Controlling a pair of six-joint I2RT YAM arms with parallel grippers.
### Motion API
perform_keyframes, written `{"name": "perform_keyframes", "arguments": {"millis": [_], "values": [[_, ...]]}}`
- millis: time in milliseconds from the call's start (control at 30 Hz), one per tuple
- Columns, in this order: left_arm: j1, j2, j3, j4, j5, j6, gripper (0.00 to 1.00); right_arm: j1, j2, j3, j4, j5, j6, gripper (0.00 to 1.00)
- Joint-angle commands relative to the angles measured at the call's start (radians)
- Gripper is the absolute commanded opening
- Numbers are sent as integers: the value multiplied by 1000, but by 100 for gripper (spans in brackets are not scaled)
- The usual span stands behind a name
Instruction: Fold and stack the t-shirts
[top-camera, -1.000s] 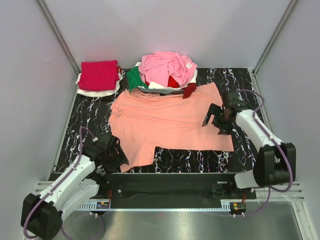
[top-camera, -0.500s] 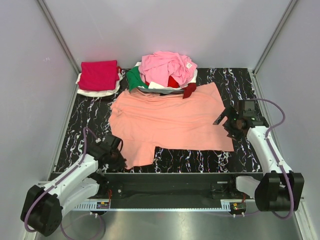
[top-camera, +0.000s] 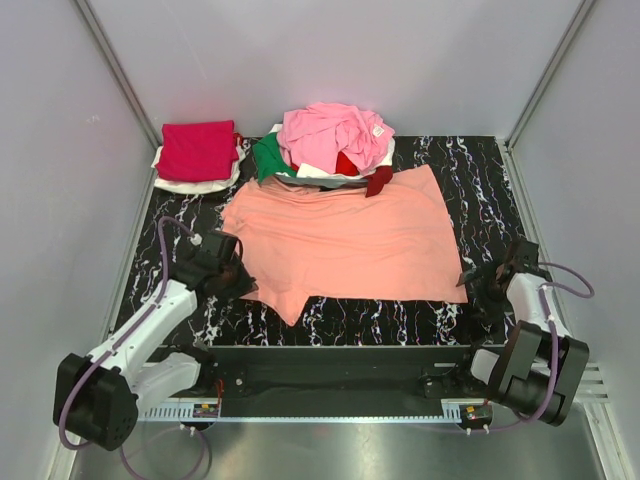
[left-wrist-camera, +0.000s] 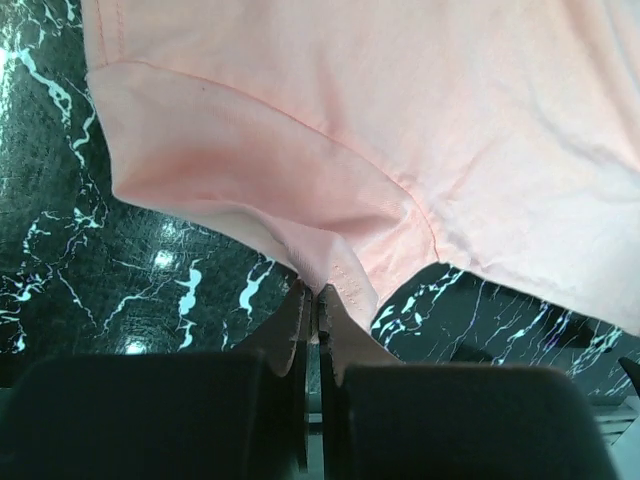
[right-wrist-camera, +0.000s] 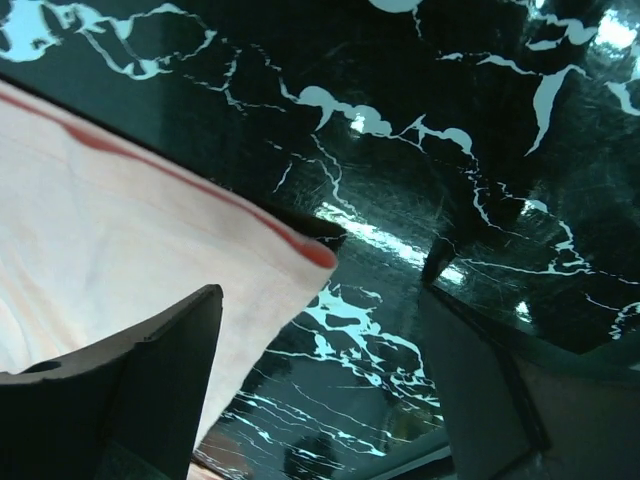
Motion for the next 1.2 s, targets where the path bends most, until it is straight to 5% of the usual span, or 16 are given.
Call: {"name": "perform_keyframes", "arguments": {"millis": [0,200,467,967,1167], "values": [[13,7,7,39,27,46,0,-8,27,-24,91,-8,59,85],[81,-16,-33,48,57,75,0,-8,141,2,172,8,41,70],[108,-34,-21,33,90,82,0,-8,113,-13,203,-41,21,2],[108,-336,112,-402,159,105,0,-8,-299,300,-313,-35,-97,0],[108,-448,195,-605,172,106,0,-6,-408,242,-416,-124,-77,0]]}}
